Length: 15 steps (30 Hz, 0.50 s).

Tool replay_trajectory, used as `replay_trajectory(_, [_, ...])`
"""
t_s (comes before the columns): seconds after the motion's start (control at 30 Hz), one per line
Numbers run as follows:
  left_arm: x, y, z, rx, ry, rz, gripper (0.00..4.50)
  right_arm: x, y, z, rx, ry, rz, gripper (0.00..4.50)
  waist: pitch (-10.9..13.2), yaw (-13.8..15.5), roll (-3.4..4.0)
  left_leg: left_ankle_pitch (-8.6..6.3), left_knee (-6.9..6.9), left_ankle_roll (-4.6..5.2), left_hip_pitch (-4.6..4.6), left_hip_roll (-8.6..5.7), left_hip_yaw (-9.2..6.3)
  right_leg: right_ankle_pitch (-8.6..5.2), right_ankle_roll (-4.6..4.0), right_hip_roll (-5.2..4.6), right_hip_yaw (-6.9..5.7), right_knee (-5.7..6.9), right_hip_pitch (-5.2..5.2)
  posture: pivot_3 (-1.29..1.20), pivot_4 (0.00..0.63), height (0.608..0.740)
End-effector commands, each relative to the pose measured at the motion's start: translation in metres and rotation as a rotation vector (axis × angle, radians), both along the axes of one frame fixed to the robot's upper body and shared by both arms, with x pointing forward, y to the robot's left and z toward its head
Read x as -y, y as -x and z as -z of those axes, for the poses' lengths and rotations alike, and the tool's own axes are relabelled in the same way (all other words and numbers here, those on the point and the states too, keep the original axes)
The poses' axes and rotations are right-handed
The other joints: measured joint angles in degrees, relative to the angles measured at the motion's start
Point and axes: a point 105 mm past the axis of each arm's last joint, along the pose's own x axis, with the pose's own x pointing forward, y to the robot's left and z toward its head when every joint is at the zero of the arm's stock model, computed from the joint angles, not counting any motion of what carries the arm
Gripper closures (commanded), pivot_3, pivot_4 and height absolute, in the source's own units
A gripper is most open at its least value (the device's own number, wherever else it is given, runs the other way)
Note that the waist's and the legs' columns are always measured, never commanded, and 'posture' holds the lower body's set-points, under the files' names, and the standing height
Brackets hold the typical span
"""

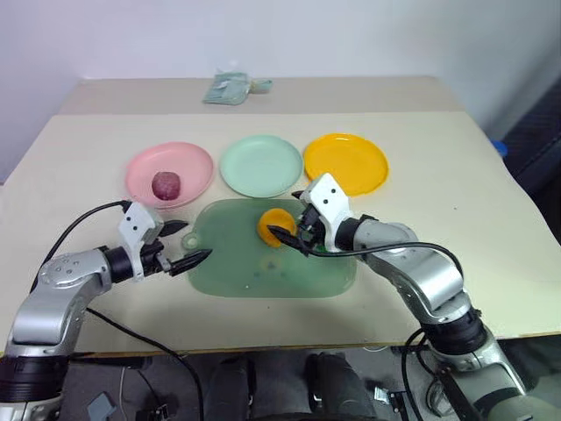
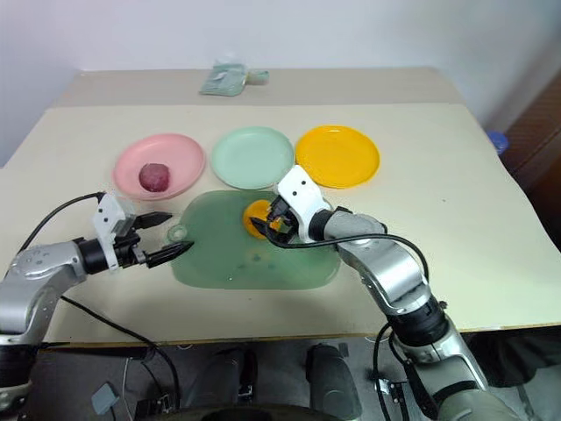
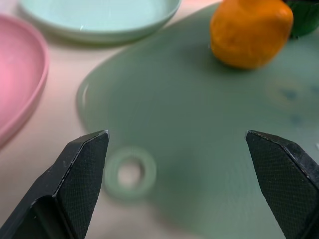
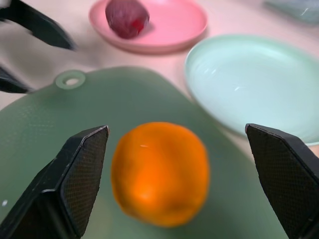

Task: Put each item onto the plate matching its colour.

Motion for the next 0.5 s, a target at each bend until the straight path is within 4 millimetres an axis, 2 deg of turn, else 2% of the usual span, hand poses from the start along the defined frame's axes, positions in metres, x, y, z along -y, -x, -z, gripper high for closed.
replay_trajectory(0.03, [0.006,0.008,-0.018,0.079,0.005,0.038,0.03,-0.001,-0.001,0.004,-0.016,0.032,0.016,0.00,0.0,-0.3,0.00,-0.01,0.00,0.01,0.00,-0.03,0.01,-0.01,-0.03,-0.04,0.00,-0.01,0.00,0.00,0.150,0.733])
replay_trajectory(0.23, [0.017,0.018,-0.019,0.074,0.022,0.071,0.03,0.003,-0.003,0.011,-0.041,0.061,0.052,0.00,0.0,-0.8,0.01,-0.01,-0.05,0.00,0.01,0.01,0.00,-0.02,-0.06,-0.15,0.00,0.03,-0.06,0.00,0.150,0.733])
replay_trajectory(0.33, [0.019,0.015,-0.019,0.080,0.022,0.071,0.00,-0.002,-0.001,0.009,-0.041,0.037,0.022,0.79,0.0,-0.8,0.01,-0.01,-0.06,0.00,0.01,0.03,0.01,-0.01,-0.05,-0.02,0.00,0.03,-0.07,0.00,0.150,0.733])
replay_trajectory(0.4, [0.020,0.013,-0.020,0.084,0.022,0.072,0.00,-0.003,-0.001,0.005,-0.026,0.027,0.019,1.65,0.0,-0.8,0.01,-0.01,-0.06,0.00,0.01,0.03,0.01,0.00,-0.02,0.02,0.00,0.03,-0.07,0.00,0.150,0.733])
replay_trajectory(0.43, [0.021,0.012,-0.021,0.087,0.022,0.073,0.00,-0.004,0.000,-0.002,-0.006,0.010,0.009,1.85,0.0,-0.8,0.01,-0.01,-0.05,0.00,0.01,0.03,0.01,0.02,0.01,0.02,0.00,0.03,-0.06,0.00,0.150,0.733])
replay_trajectory(0.5, [0.022,0.011,-0.022,0.091,0.023,0.076,0.00,-0.002,-0.003,-0.021,0.045,-0.031,0.011,1.85,0.0,-0.7,0.02,-0.01,-0.05,0.01,0.01,0.02,0.02,0.02,0.02,0.02,0.00,0.02,-0.06,0.00,0.150,0.733])
